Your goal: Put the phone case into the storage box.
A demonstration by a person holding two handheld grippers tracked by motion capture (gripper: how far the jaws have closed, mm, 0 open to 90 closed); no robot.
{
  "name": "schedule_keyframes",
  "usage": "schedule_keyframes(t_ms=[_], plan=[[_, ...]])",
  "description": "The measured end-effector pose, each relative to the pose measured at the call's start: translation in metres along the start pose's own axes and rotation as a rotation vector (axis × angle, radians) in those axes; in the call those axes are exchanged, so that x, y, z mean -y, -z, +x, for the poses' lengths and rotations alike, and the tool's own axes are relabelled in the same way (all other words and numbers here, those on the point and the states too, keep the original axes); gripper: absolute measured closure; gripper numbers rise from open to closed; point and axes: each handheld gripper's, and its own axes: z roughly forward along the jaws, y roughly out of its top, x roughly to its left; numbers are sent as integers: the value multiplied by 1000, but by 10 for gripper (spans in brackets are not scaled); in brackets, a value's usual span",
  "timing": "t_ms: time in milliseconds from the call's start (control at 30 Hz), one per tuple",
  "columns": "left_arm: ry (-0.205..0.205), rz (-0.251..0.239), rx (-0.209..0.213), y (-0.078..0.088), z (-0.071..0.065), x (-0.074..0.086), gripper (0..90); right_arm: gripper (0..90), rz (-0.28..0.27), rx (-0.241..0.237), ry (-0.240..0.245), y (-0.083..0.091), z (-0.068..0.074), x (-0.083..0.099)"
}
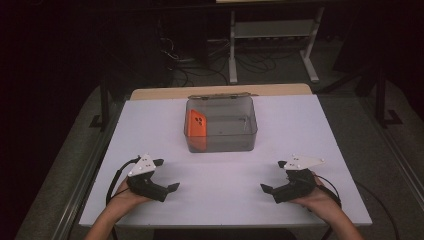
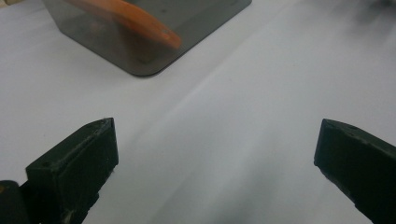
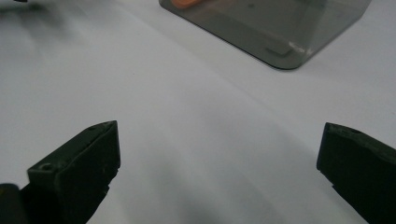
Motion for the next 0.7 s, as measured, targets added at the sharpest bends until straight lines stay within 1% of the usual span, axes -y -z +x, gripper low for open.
schedule_keyframes(t_ms=[100, 333, 700], plan=[[0, -4, 7, 0, 0, 0, 0, 0, 1, -1, 1, 0, 0, 0], [1, 7, 14, 0, 1, -1, 0, 0, 1, -1, 1, 0, 0, 0], [5, 4, 8, 1, 3, -2, 0, 0, -5, 0, 0, 0, 0, 0]])
